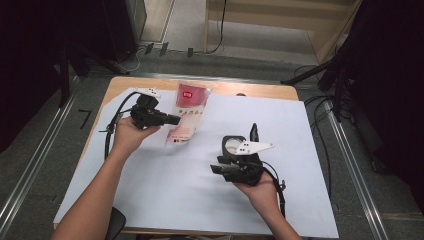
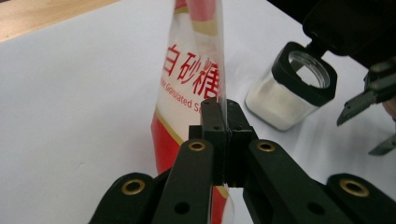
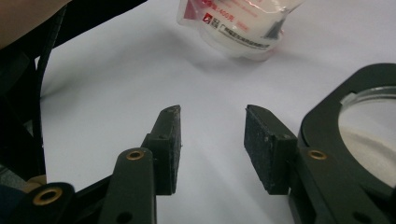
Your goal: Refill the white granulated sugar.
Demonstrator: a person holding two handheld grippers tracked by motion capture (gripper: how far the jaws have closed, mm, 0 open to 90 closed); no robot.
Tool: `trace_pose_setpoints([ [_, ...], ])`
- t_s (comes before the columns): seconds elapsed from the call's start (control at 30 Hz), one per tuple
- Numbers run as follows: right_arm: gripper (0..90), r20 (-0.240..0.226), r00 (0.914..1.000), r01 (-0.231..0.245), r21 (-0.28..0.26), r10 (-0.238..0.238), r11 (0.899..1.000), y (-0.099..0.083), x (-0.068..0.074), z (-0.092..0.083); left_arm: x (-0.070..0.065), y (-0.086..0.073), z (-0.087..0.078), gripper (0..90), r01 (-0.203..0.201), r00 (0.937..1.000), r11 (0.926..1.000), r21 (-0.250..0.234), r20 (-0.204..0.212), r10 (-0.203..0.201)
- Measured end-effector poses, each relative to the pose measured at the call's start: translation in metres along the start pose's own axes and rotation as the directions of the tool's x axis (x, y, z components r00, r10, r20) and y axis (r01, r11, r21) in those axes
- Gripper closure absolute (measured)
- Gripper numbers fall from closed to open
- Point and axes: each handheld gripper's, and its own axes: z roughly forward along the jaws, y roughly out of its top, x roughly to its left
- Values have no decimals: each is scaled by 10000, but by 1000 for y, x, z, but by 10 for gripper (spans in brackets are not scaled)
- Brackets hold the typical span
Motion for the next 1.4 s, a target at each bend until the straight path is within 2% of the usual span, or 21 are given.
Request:
trace_pose_setpoints([
  [0.17, 572, 97, 10000, -7, 55, 6, 10000, -5, 1, -2, -3, -8, -6, 900, -320, 9994, 9994, 160, -96, 322],
  [0.23, 572, 142, 9999, 45, 96, -47, 9999, -6, 2, -2, -3, -13, -7, 900, -315, 9993, 9992, 260, 194, 310],
  [0.33, 572, 99, 9999, 80, 116, -81, 9999, -7, 4, 1, -6, -18, -10, 900, -486, 9988, 9983, 312, 18, 486],
  [0.37, 572, 95, 9999, 71, 125, -72, 9999, -7, 5, 2, -5, -20, -11, 900, -407, 9991, 9987, 319, 107, 404],
  [0.57, 572, 168, 9997, 178, 183, -182, 9997, -6, 7, 5, -3, -30, -15, 891, -155, 9999, 9998, 114, 52, 155],
  [0.7, 572, 192, 9996, 188, 250, -193, 9995, -7, 8, 5, -1, -35, -18, 878, -149, 9999, 9998, 138, 49, 148],
  [0.77, 572, 180, 9997, 137, 248, -141, 9996, -8, 8, 6, 0, -37, -20, 874, -30, 10000, 10000, -74, 86, 30],
  [1.13, 572, 232, 9997, 88, 225, -93, 9997, -8, 7, 5, 1, -41, -26, 818, -81, 10000, 9997, -210, 45, 82],
  [1.23, 572, 298, 9995, 99, 183, -105, 9998, -7, 5, 3, 0, -42, -29, 794, 69, 9994, 9994, -346, 337, -57],
  [1.3, 572, 306, 9995, 48, 172, -53, 9998, -7, 5, 3, -1, -42, -31, 780, 3, 9997, 9992, -395, 259, 7],
  [1.4, 571, 328, 9995, 41, 176, -47, 9998, -7, 5, 3, -1, -42, -34, 749, 50, 9992, 9980, -638, 403, -24],
])
